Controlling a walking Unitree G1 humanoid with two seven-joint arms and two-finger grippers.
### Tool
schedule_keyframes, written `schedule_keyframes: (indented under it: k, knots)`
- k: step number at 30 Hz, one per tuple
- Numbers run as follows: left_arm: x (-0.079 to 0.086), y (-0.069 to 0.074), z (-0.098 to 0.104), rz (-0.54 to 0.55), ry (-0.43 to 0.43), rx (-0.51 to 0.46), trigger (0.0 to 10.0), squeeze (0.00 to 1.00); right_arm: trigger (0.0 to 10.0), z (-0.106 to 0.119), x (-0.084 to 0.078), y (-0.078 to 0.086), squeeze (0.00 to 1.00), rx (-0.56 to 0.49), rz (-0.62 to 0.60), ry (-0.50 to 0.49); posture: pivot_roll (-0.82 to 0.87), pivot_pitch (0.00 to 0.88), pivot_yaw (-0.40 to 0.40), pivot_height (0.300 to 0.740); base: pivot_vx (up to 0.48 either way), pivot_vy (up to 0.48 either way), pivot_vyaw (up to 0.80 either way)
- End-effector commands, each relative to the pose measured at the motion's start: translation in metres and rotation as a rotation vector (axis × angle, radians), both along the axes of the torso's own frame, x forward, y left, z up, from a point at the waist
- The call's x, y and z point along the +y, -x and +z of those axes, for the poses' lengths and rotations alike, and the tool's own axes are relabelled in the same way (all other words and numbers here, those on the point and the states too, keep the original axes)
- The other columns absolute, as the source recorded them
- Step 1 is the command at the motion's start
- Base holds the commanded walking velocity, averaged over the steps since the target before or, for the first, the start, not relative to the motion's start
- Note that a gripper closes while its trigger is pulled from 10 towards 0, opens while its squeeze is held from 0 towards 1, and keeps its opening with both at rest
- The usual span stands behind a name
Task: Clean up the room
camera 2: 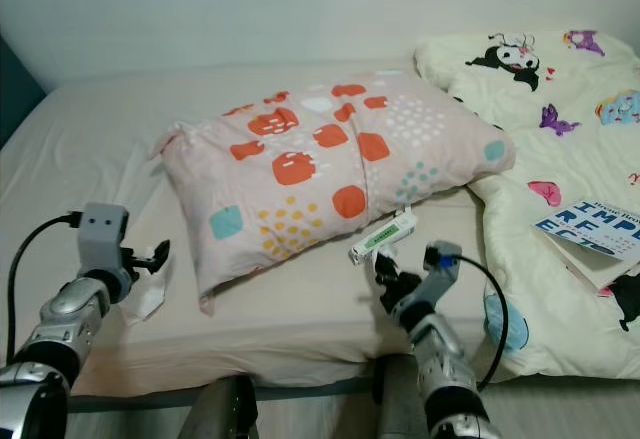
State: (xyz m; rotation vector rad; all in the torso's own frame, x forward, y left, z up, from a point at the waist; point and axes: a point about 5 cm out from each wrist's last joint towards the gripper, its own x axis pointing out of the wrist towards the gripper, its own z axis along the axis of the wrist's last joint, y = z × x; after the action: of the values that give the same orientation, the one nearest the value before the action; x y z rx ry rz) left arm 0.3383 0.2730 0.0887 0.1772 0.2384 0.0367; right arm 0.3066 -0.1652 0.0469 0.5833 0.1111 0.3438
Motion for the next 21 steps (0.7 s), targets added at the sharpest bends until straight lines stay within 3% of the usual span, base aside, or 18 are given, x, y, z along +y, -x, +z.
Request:
schedule_keyframes:
  k: [1, 10, 11, 18, 19, 21]
  knots:
    - [0.009, 0.008, -0.011, 0.025, -0.033, 0.088, 10.0, 0.0, 0.0, -0.001, 0.005, 0.004, 0.0, -0.002, 0.031, -0.02, -0.09, 0.282, 0.024, 0.592, 0.0, 0.0, 0.0]
    - [0.013, 0.014, -0.024, 0.141, 0.003, 0.162, 10.0, 0.0, 0.0, 0.004, 0.003, 0.02, 0.0, -0.019, 0.058, -0.037, -0.13, 0.321, 0.022, 0.592, 0.0, 0.0, 0.0]
    - [0.012, 0.018, -0.03, 0.188, 0.039, 0.183, 10.0, 0.0, 0.0, 0.004, 0.002, 0.022, 0.0, -0.014, 0.054, -0.029, -0.13, 0.326, 0.018, 0.592, 0.0, 0.0, 0.0]
    - [0.009, 0.022, -0.038, 0.207, 0.064, 0.212, 10.0, 0.0, 0.0, 0.005, 0.001, 0.023, 0.0, -0.009, 0.049, -0.023, -0.14, 0.327, 0.017, 0.592, 0.0, 0.0, 0.0]
    - [0.003, 0.03, -0.052, 0.216, 0.128, 0.277, 0.0, 0.0, 0.0, 0.008, 0.0, 0.022, 0.0, -0.005, 0.044, -0.009, -0.14, 0.322, 0.014, 0.592, 0.0, 0.0, 0.0]
    - [0.003, 0.03, -0.052, 0.216, 0.128, 0.277, 0.0, 0.0, 0.0, 0.008, 0.0, 0.022, 0.0, -0.005, 0.044, -0.009, -0.14, 0.322, 0.014, 0.592, 0.0, 0.0, 0.0]
